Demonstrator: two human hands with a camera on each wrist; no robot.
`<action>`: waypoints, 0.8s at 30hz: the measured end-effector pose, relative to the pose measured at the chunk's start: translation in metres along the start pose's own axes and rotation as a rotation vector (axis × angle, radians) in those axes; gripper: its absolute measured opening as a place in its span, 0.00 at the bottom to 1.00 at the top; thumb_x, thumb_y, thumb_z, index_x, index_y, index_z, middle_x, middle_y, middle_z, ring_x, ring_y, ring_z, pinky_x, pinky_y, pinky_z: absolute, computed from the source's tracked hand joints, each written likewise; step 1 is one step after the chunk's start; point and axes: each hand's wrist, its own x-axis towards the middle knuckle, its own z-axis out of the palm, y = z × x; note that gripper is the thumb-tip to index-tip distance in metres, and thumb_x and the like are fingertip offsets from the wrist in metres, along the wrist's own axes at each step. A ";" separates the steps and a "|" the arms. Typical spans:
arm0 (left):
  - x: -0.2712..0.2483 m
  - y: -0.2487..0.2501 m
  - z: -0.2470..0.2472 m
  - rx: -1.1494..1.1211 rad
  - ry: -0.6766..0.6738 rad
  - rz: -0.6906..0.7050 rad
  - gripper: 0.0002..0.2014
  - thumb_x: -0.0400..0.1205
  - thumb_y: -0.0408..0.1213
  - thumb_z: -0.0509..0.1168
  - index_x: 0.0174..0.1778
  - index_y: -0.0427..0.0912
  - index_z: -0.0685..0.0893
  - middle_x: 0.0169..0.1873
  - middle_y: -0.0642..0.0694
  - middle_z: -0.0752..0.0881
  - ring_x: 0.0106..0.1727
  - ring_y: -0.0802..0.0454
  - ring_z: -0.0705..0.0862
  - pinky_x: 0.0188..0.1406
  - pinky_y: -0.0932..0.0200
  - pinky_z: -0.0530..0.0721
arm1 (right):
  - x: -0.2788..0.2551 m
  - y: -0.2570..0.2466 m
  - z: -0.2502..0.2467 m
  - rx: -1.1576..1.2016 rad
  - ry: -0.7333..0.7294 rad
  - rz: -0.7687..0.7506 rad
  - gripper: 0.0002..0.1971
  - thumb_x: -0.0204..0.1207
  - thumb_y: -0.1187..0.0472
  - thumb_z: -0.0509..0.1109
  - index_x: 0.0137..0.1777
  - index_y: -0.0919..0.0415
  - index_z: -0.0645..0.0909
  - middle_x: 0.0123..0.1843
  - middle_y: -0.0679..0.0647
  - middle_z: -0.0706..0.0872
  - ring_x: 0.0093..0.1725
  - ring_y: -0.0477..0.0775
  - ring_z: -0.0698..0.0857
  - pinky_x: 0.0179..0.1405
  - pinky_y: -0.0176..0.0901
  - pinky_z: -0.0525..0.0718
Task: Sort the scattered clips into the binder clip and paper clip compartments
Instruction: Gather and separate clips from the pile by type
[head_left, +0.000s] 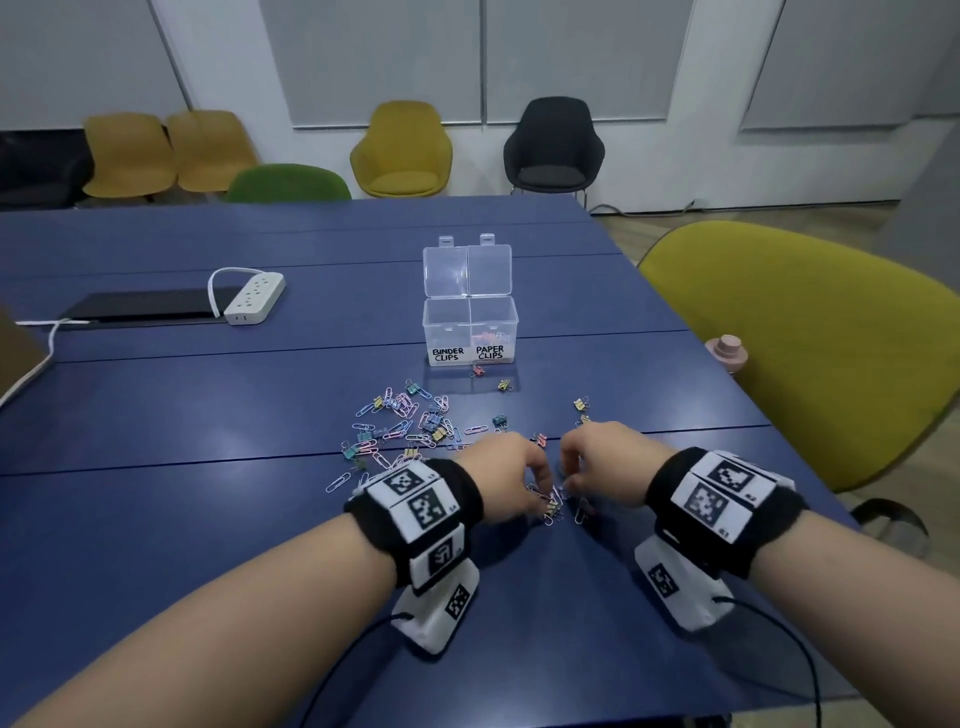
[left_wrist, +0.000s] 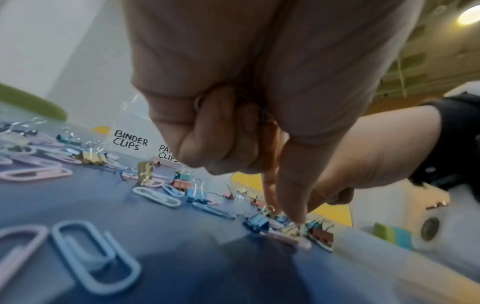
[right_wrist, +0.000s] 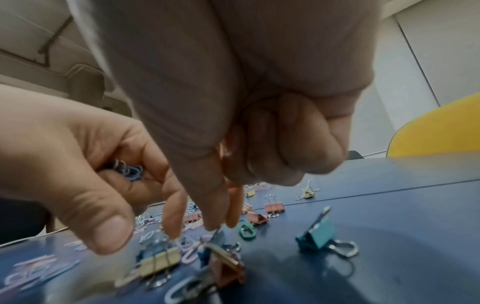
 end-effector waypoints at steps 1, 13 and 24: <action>0.002 0.001 0.001 0.049 -0.001 0.005 0.06 0.74 0.41 0.73 0.45 0.49 0.88 0.29 0.57 0.76 0.37 0.52 0.78 0.40 0.62 0.76 | 0.001 0.001 0.000 -0.003 -0.012 0.017 0.03 0.74 0.60 0.70 0.47 0.56 0.83 0.50 0.53 0.85 0.49 0.55 0.81 0.42 0.40 0.73; 0.008 0.000 -0.005 0.180 -0.021 0.010 0.28 0.65 0.46 0.79 0.60 0.52 0.79 0.40 0.52 0.76 0.47 0.49 0.79 0.46 0.58 0.80 | -0.012 0.025 -0.009 0.057 0.024 -0.077 0.14 0.65 0.52 0.78 0.46 0.48 0.77 0.33 0.43 0.74 0.35 0.45 0.76 0.32 0.40 0.74; 0.023 0.001 -0.001 0.212 -0.095 -0.005 0.09 0.70 0.40 0.77 0.41 0.48 0.84 0.37 0.50 0.82 0.41 0.51 0.79 0.35 0.63 0.73 | -0.006 0.017 -0.002 -0.048 -0.001 -0.054 0.19 0.65 0.49 0.74 0.56 0.49 0.79 0.55 0.48 0.83 0.54 0.54 0.81 0.53 0.49 0.84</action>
